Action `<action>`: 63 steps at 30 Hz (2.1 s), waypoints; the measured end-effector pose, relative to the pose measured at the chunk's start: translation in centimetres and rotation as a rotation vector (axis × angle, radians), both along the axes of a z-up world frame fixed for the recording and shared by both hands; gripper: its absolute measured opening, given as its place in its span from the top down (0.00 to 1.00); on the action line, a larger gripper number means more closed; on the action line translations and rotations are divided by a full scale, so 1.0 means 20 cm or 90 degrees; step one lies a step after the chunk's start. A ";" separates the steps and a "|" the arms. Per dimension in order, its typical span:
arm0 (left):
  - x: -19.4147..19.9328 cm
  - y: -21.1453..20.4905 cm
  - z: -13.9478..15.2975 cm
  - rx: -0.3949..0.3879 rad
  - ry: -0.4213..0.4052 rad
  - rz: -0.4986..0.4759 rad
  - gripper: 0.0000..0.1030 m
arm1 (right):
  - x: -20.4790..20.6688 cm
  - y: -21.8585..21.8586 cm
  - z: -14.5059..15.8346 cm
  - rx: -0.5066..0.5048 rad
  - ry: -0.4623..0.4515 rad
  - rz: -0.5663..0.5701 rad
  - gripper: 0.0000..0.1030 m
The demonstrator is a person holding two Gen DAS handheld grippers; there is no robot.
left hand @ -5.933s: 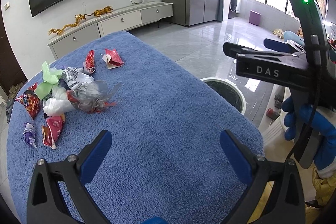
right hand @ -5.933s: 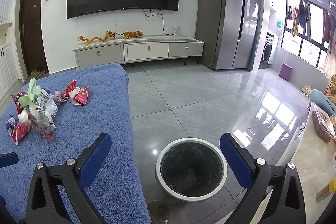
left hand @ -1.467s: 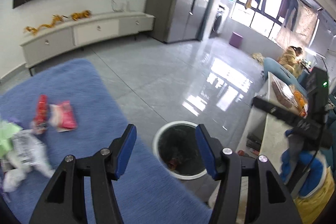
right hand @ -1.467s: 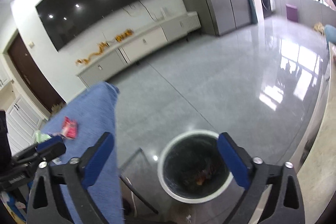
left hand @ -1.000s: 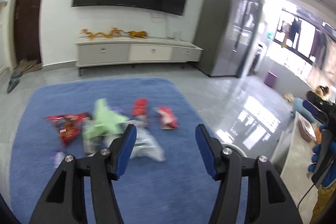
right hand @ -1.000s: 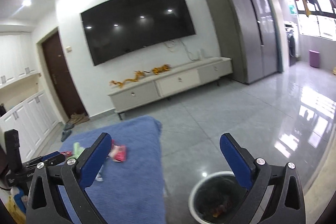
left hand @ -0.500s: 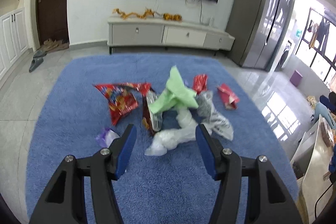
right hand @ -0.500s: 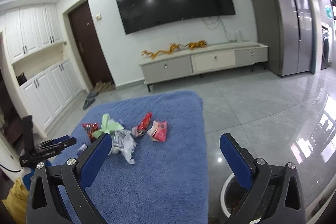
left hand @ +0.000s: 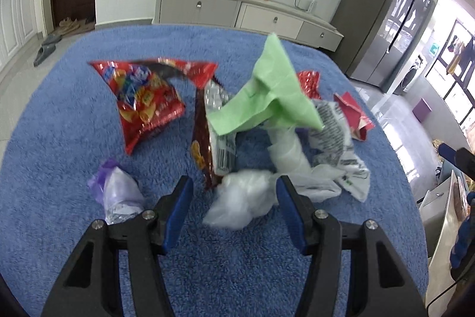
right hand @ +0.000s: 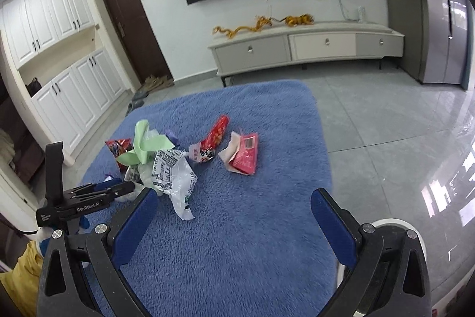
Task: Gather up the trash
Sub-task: 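Grasp the white plastic bag with the left tool while the right grasps the printed bag, then carry both bags over the bin and open both tools to release them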
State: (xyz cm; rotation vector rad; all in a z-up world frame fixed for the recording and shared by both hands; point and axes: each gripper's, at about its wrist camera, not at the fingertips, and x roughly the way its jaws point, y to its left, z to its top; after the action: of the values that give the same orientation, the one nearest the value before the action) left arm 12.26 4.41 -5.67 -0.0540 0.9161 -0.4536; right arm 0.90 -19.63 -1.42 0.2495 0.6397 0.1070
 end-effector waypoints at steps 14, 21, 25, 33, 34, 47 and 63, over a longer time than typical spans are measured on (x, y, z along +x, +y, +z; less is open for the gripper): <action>-0.12 -0.05 -0.01 0.008 -0.039 -0.035 0.66 | 0.40 0.32 -0.15 0.003 0.049 0.113 0.00; -0.17 -0.04 0.02 -0.002 -0.046 -0.036 0.69 | 0.54 0.40 -0.26 0.014 0.091 0.131 0.04; -0.22 -0.03 0.03 -0.012 -0.046 -0.041 0.70 | 0.56 0.36 -0.31 0.058 0.117 0.130 0.41; -0.35 0.02 0.09 -0.024 -0.051 -0.045 0.70 | 0.36 0.30 -0.25 0.057 0.094 0.149 0.55; -0.37 0.02 0.10 -0.025 -0.053 -0.045 0.70 | 0.32 0.30 -0.24 0.059 0.090 0.152 0.55; -0.63 0.08 0.30 -0.040 -0.103 -0.059 0.70 | -0.08 0.23 -0.04 0.142 0.012 0.200 0.56; -0.71 0.05 0.36 -0.034 -0.111 -0.062 0.70 | -0.20 0.11 -0.15 0.229 0.057 0.208 0.56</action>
State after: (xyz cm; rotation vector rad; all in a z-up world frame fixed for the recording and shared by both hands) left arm -1.90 5.40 1.61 -0.0182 0.7377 -0.5643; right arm -3.02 -17.33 -4.49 0.4968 0.7447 0.5306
